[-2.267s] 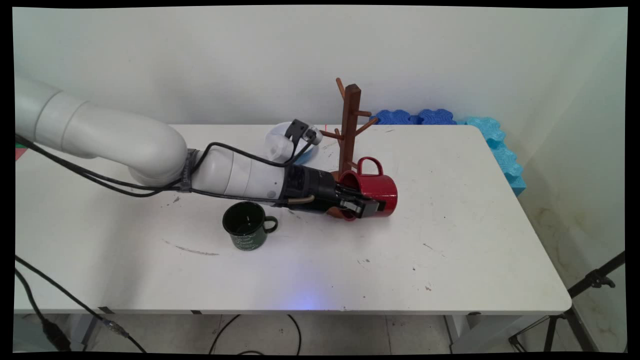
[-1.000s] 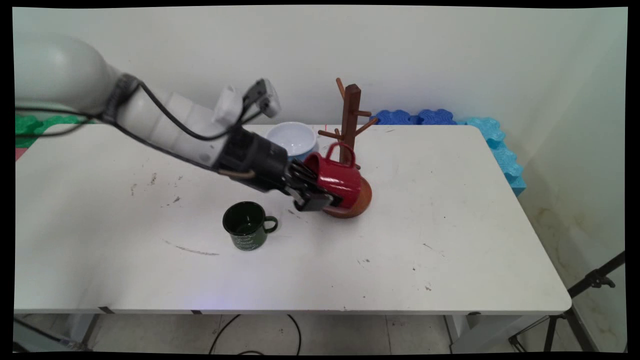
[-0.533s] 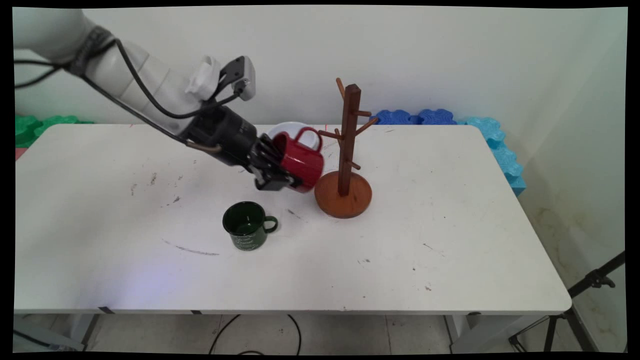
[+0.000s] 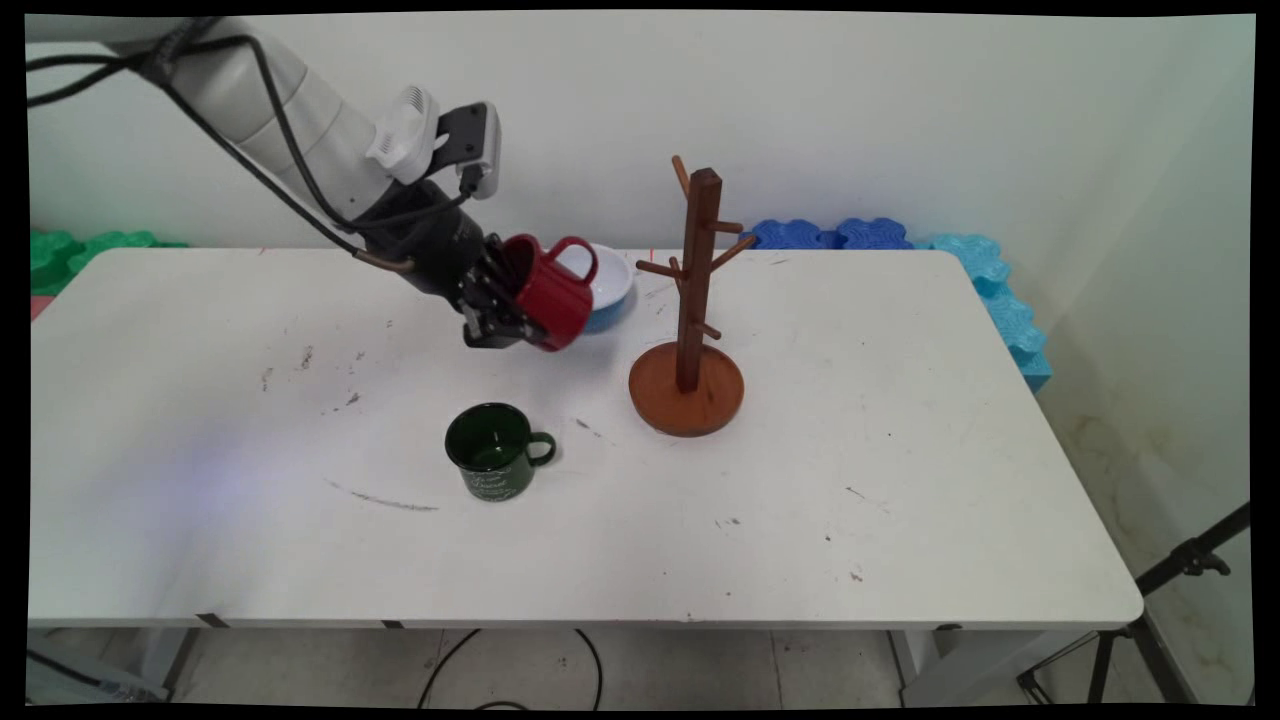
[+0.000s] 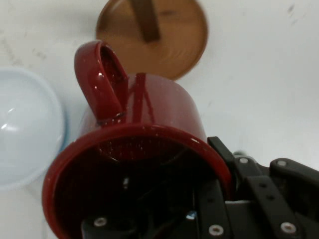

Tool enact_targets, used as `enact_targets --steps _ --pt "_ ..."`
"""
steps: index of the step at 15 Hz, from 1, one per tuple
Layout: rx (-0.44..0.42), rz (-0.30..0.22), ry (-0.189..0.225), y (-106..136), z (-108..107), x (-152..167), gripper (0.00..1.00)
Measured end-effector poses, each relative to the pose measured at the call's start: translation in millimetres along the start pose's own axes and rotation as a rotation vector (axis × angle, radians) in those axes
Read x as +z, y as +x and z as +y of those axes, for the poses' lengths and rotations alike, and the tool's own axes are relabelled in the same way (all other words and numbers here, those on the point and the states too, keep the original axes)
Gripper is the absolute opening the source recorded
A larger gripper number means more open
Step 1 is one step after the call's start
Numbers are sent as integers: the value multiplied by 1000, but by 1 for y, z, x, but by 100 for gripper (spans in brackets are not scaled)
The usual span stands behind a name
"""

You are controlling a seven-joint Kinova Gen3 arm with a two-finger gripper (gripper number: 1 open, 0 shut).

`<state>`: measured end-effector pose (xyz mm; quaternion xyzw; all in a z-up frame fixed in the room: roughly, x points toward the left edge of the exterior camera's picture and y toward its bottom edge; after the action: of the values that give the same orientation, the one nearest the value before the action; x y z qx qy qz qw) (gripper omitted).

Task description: Place the picked object on the table

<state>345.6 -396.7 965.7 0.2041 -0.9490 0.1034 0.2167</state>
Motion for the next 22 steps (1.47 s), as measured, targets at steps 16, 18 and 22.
enact_targets --steps 16,18,22 --pt "126 -332 29 14 -41 46 0" --pt "117 -364 25 15 -45 56 0" --pt "97 -414 8 17 -52 74 0"
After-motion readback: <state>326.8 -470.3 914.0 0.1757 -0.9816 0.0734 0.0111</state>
